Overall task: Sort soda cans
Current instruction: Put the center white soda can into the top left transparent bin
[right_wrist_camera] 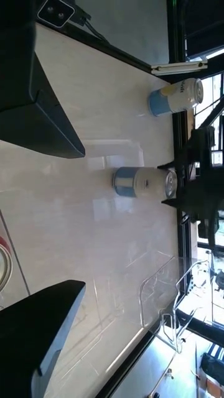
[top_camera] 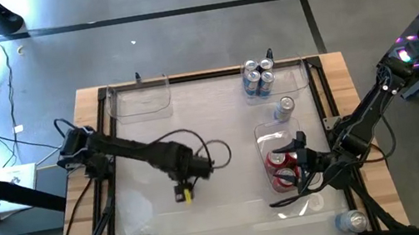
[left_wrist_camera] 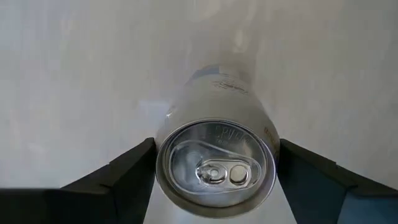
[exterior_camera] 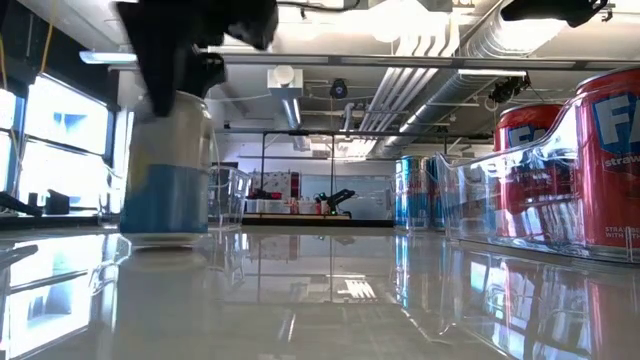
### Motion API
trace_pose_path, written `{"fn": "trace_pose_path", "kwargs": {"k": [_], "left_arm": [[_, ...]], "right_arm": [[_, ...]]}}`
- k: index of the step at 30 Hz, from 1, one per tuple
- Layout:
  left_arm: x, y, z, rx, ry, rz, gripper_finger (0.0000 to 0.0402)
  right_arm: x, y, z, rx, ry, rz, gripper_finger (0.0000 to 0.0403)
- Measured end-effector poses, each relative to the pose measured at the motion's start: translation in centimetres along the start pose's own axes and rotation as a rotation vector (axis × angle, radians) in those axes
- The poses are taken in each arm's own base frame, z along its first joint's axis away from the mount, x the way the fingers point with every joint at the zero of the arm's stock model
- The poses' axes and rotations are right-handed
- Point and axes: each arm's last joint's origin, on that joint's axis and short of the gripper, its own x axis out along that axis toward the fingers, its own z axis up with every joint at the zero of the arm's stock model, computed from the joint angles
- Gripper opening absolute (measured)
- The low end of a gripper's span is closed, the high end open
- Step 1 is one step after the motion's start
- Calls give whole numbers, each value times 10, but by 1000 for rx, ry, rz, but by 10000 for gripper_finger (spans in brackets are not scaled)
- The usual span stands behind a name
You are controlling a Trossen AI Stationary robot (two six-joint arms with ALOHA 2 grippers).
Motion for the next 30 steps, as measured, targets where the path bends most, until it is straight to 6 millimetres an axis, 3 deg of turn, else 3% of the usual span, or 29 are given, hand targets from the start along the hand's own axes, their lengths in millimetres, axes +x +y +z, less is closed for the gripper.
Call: {"fn": "trace_pose_path", "kwargs": {"k": [6,11,19,30], "left_arm": [[1,32,12,-446,9,-46,282],[1,46,17,-628,-14,-21,285],[2,46,16,-629,-38,33,288],[3,45,16,-575,-12,-7,323]], "right_arm": [[0,0,0,-2,0,0,333],[0,0,0,-3,1,1,333],[0,0,0,-6,4,3,333],[0,0,0,5,7,6,333]]}}
